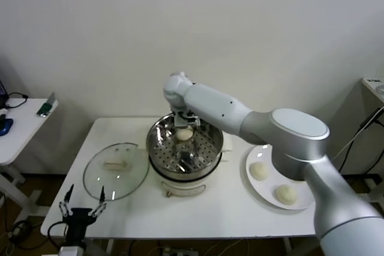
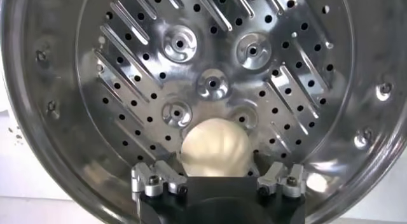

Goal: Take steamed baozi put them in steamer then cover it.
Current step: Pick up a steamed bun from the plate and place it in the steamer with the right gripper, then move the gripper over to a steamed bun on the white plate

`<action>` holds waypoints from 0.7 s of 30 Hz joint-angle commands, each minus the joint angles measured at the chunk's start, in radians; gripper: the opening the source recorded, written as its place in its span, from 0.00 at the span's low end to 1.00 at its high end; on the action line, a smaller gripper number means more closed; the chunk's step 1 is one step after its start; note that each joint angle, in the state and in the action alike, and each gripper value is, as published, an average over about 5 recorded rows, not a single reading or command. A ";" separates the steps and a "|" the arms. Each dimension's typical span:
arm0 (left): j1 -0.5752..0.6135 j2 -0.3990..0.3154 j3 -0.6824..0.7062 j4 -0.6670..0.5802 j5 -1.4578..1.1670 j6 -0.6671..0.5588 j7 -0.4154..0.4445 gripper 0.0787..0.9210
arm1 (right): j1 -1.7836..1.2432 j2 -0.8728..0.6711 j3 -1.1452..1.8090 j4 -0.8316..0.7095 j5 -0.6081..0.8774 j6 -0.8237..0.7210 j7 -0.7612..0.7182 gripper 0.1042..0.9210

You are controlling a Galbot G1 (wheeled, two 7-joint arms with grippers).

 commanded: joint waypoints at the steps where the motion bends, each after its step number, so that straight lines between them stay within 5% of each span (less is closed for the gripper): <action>1: 0.015 -0.007 0.000 0.001 -0.006 -0.009 -0.001 0.88 | 0.036 -0.045 0.017 0.038 0.071 -0.008 -0.010 0.88; 11: 0.025 -0.010 0.003 -0.015 0.000 0.002 0.007 0.88 | 0.297 -0.242 -0.212 0.120 0.710 -0.177 -0.007 0.88; 16: 0.033 -0.017 0.022 -0.018 0.007 0.003 0.017 0.88 | 0.428 -0.468 -0.372 0.316 1.013 -0.486 0.035 0.88; 21: 0.032 -0.023 0.033 -0.016 0.003 0.000 0.029 0.88 | 0.485 -0.679 -0.472 0.503 1.076 -0.789 0.086 0.88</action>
